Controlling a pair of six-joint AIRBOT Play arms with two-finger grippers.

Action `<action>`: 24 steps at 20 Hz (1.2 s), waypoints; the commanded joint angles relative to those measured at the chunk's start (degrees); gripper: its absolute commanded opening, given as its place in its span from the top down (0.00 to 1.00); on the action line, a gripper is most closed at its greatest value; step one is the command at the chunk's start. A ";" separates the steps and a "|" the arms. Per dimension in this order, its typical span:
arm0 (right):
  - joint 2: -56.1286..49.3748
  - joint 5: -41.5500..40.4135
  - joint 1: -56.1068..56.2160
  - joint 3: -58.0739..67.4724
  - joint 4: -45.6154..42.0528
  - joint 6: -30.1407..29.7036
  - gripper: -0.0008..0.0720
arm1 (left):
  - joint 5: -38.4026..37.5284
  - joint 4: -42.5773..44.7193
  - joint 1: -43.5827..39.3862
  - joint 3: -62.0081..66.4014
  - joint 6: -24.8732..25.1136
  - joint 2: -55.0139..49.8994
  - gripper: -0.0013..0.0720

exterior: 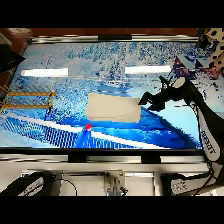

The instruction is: Fold the shirts.

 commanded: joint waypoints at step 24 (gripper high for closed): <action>16.31 23.50 -30.49 36.30 10.64 4.57 0.90 | 0.13 0.02 -0.02 -0.02 7.52 0.17 0.94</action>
